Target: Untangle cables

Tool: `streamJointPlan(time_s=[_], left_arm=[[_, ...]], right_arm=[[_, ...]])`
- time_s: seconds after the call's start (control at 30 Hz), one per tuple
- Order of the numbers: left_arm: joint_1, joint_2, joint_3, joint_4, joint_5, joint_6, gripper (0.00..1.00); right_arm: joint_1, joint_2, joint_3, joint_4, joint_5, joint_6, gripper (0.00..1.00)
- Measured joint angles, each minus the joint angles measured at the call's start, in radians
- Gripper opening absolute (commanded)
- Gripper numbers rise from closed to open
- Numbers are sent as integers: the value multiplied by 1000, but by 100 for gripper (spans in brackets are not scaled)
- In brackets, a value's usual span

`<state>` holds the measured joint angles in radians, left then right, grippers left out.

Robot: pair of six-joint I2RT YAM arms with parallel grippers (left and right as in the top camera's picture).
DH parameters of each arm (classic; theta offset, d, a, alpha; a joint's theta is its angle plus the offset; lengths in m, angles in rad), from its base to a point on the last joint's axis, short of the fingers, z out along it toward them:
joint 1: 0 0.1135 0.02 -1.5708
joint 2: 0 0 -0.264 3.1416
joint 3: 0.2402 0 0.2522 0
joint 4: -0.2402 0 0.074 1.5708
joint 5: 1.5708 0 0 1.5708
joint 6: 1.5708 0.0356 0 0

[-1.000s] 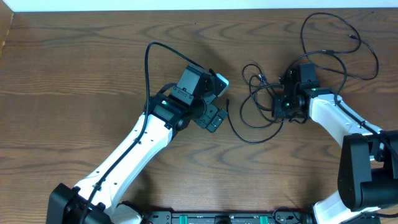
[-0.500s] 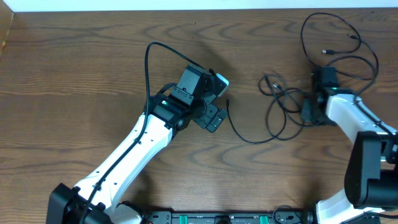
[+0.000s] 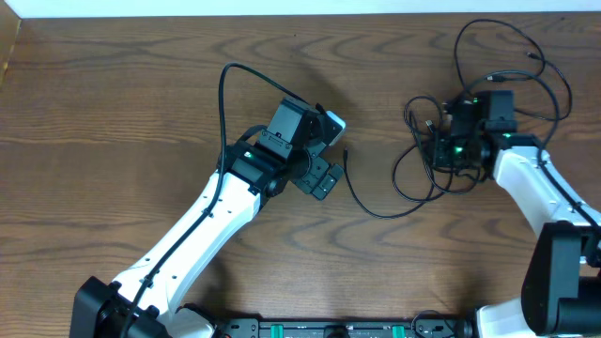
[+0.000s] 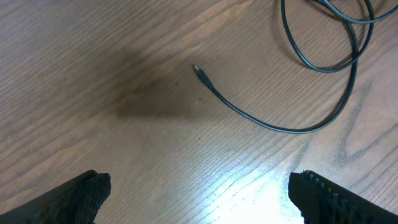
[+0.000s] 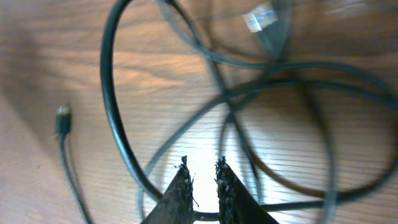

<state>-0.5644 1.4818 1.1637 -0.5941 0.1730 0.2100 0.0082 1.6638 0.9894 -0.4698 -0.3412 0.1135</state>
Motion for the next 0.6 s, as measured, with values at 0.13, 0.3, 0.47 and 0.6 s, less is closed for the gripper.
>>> streamJointPlan(time_s=[0.13,0.3,0.47,0.6], left_arm=[[0,0,0,0,0,0,98],[0,0,0,0,0,0,98],[0,0,0,0,0,0,98],[0,0,0,0,0,0,98]], right_arm=[[75,79,0,32,-8,0,7],[102,179,5,51,-8,2,1],[102,174,27,-15,104,13,1],[93,162,38,-72,274,26,1]])
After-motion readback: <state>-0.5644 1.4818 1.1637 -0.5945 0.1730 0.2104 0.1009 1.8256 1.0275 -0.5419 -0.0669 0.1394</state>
